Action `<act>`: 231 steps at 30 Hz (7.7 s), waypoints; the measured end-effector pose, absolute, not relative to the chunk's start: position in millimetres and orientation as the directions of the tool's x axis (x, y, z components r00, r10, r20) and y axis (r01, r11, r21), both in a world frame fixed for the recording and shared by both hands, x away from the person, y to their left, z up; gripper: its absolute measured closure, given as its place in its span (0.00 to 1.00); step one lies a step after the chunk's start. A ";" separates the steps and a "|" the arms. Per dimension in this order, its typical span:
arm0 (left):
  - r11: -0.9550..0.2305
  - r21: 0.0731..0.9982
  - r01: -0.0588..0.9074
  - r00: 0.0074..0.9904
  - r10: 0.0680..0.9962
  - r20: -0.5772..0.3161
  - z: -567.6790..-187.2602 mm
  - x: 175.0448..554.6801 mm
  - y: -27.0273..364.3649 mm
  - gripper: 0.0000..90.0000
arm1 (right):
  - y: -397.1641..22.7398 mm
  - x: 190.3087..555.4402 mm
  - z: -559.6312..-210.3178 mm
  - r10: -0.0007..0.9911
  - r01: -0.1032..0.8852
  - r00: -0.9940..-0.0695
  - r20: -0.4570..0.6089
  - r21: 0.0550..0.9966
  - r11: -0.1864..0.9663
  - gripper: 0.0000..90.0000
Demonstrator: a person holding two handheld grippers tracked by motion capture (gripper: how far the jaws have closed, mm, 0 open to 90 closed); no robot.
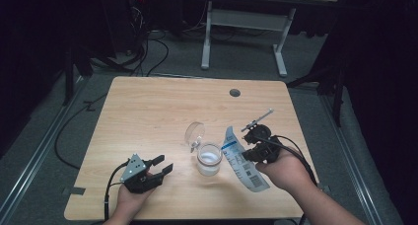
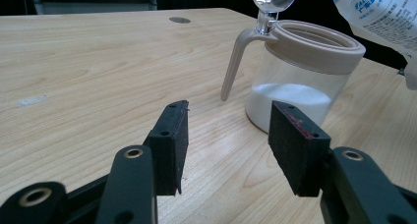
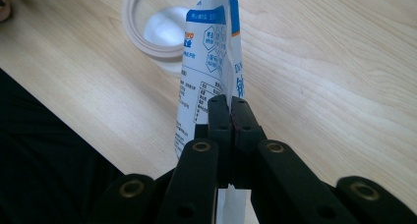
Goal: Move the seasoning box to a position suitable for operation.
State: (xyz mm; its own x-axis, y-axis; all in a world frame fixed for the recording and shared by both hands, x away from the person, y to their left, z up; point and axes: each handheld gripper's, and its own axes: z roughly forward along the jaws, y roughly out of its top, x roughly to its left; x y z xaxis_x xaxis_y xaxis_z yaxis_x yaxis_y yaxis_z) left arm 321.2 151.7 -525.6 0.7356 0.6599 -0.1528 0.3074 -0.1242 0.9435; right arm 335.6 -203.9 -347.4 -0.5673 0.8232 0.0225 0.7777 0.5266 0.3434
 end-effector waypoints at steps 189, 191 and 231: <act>-0.171 0.947 0.274 0.697 0.713 -0.073 -532.1 318.6 152.1 0.52 | -330.9 306.6 -490.9 0.949 0.284 -0.304 0.086 0.959 0.004 0.92; -0.171 0.947 0.274 0.697 0.713 -0.073 -532.1 318.5 152.0 0.52 | -331.4 306.4 -490.6 0.949 0.285 -0.304 0.088 0.959 0.002 0.92; -0.183 0.944 0.275 0.694 0.717 -0.064 -532.0 318.2 150.5 0.52 | -327.7 300.0 -492.7 0.959 0.314 -0.275 0.067 0.949 0.023 0.77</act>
